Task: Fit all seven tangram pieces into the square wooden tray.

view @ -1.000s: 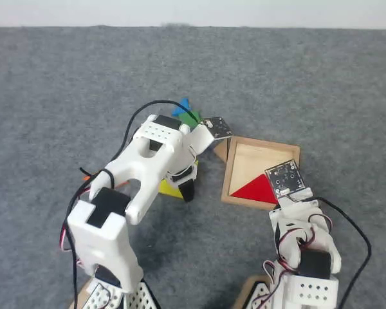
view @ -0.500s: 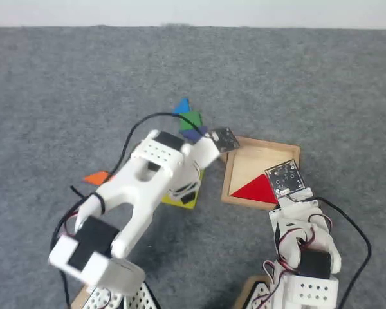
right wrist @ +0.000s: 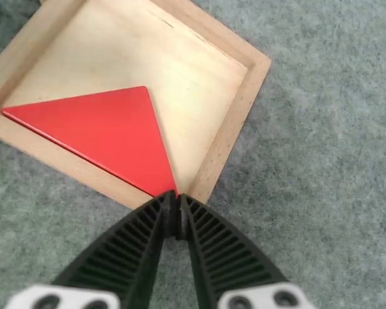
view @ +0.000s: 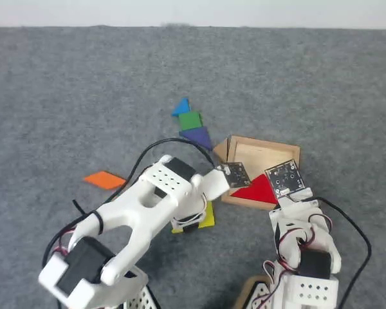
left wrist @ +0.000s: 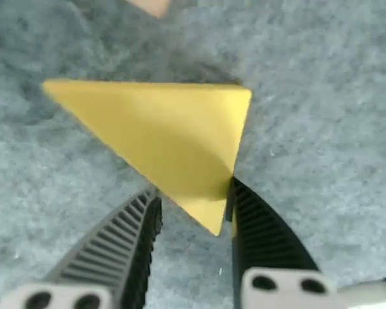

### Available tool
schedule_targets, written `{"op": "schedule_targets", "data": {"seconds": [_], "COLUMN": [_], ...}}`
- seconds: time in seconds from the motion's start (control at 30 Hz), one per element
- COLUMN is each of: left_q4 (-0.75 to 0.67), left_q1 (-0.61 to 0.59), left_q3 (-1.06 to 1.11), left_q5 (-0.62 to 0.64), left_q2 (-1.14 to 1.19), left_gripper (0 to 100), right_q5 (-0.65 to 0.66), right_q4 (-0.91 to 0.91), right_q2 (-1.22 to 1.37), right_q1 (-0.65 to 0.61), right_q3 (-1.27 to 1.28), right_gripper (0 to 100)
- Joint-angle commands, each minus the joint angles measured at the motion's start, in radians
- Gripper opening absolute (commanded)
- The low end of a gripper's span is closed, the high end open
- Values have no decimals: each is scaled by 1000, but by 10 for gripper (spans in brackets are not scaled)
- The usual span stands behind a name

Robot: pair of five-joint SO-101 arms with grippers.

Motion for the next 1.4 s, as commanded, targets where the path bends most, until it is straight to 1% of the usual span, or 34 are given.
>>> {"op": "schedule_targets", "data": {"seconds": [0.0, 0.07, 0.2, 0.33, 0.43, 0.53, 0.63, 0.7, 0.87, 0.93, 1.0, 1.1, 1.17, 1.23, 1.3, 1.37], "left_q4": [-38, -49, -61, -54, -11, 29, -23, -68, -121, -109, -78, -58, -74, -84, -84, -86], "left_q1": [2, 2, 3, 6, 2, 9, 2, 2, 9, 5, 8, 9, 8, 12, 41, 64], "left_q3": [-2, -4, -8, -10, -33, -59, -59, -54, -58, -65, -85, -104, -99, -81, -53, -24], "left_q5": [8, 9, 11, 11, 11, 15, 117, 192, 307, 328, 327, 356, 417, 453, 425, 411], "left_q2": [-28, -9, -6, -6, -17, -86, -147, -141, -8, 37, 57, 23, -26, -68, -94, -89], "left_gripper": [152, 129, 27, 24, 84, 147, 191, 210, 215, 212, 187, 182, 230, 314, 390, 404], "right_q5": [17, 17, 17, 17, 17, 17, 17, 17, 17, 17, 17, 17, 17, 17, 17, 17], "right_q4": [-4, -4, -4, -4, -4, -4, -4, -2, -1, 1, 1, 1, 1, 1, 1, 2], "right_q2": [2, 2, 2, 2, 2, 2, 2, 2, 2, 2, 2, 2, 2, 2, 2, 2], "right_q1": [-5, -5, -4, -2, -2, -2, -4, -5, -4, -4, -4, -4, -2, -2, -2, -5], "right_q3": [-9, -9, -9, -9, -9, -9, -9, -11, -12, -12, -12, -14, -14, -14, -14, -14], "right_gripper": [9, 9, 9, 9, 9, 9, 9, 9, 9, 9, 9, 9, 9, 9, 9, 9]}}
